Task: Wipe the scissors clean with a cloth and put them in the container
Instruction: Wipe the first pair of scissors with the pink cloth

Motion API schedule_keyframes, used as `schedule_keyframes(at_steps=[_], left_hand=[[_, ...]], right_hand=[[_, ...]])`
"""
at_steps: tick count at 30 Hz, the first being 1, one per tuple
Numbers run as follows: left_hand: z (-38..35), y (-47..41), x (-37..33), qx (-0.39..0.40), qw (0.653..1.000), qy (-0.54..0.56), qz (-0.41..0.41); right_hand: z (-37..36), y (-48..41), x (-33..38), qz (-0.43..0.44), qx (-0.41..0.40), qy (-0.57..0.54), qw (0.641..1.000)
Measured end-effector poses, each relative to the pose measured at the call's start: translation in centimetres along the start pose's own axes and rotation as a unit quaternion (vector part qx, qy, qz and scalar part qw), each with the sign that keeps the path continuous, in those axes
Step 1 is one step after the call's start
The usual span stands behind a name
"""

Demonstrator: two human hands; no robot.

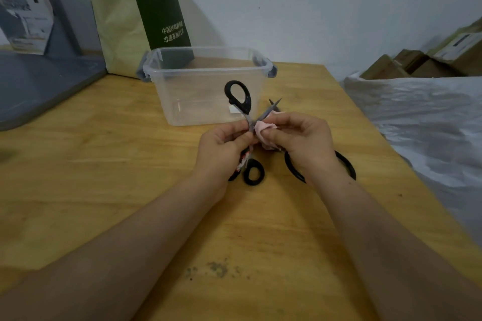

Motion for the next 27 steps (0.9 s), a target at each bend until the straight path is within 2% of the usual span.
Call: schedule_keyframes(at_steps=[6,16,23,27], left_hand=[[-0.4,0.3,0.0,0.009,0.999,0.03,0.012],[-0.5,0.5,-0.1,0.022,0.999,0.039,0.02],[-0.5,1.1,-1.7,0.025,0.998,-0.01,-0.051],[-0.3,1.5,-2.6,0.022,0.997,-0.026,-0.068]], right_hand=[[-0.2,0.1,0.2,0.022,0.009,0.054,0.998],[-0.6,0.1,0.6,-0.001,-0.008,0.012,1.0],[-1.0,0.4,1.9,0.003,-0.04,-0.074,0.996],[-0.8,0.6,2.5,0.003,-0.067,-0.058,0.996]])
Point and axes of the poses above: each hand's wrist, its own y-axis away from the middle knuckle, its own z-axis out of the back of the hand, x = y × z, the point moved 3 cm from there along -y, towards the middle knuckle, and after that the axes turned 2 degrees about x, right-handed, at the moved point
